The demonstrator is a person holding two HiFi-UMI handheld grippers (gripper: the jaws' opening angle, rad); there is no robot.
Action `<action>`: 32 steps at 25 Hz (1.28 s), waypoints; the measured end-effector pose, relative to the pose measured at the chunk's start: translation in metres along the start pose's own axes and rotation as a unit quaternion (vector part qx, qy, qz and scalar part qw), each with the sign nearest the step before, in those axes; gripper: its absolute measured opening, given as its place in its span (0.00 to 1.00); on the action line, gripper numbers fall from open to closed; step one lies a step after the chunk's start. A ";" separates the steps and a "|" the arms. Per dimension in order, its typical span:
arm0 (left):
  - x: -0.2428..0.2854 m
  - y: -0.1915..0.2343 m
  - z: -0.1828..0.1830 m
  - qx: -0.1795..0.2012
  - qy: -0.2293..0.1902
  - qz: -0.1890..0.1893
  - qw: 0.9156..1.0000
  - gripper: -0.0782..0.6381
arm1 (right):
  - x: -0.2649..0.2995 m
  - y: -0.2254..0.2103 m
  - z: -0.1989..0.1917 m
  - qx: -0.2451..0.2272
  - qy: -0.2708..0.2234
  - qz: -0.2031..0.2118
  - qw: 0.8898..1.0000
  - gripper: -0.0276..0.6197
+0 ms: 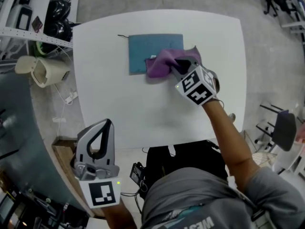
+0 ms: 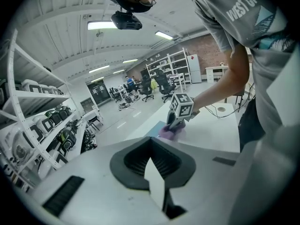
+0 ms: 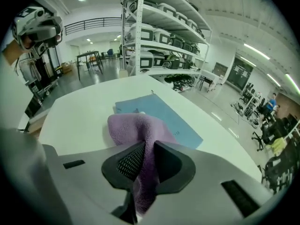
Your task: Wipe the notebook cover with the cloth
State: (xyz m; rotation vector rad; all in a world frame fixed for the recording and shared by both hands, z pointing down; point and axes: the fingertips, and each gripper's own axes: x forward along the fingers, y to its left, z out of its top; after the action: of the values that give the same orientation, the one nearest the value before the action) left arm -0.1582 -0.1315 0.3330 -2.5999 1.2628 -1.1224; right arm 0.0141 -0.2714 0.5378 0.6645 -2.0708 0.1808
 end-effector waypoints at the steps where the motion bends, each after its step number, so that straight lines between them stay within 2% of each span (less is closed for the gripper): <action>1: -0.002 0.001 -0.002 -0.002 0.002 0.002 1.000 0.11 | 0.008 0.008 0.012 -0.010 -0.004 0.008 1.000 0.16; 6: -0.012 0.008 -0.019 -0.015 0.018 0.013 1.000 0.11 | 0.047 0.048 0.079 -0.054 -0.036 0.050 0.997 0.16; 10: -0.017 0.011 -0.030 -0.021 0.026 0.018 0.999 0.11 | 0.064 0.066 0.104 -0.072 -0.047 0.064 0.994 0.16; 15: -0.013 0.017 -0.032 -0.018 0.024 0.010 0.999 0.11 | 0.055 0.049 0.086 -0.043 -0.041 0.050 0.997 0.16; 21: 0.008 0.020 -0.012 0.001 0.004 -0.012 1.000 0.11 | 0.017 -0.009 0.008 0.024 0.004 -0.008 1.000 0.16; 24: 0.016 0.012 0.000 0.008 -0.002 -0.023 1.000 0.11 | 0.002 -0.026 -0.015 0.037 0.015 -0.024 0.999 0.16; 28: 0.020 0.002 0.007 0.008 -0.002 -0.027 1.000 0.11 | 0.007 -0.018 0.001 0.010 0.008 -0.014 1.000 0.16; 32: 0.015 0.000 -0.004 -0.002 0.011 -0.018 1.000 0.11 | 0.031 0.006 0.043 -0.019 -0.016 0.016 1.000 0.16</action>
State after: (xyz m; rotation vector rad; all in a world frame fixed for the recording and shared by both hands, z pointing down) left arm -0.1544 -0.1408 0.3445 -2.6303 1.2284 -1.1591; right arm -0.0339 -0.2944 0.5402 0.6138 -2.1123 0.1487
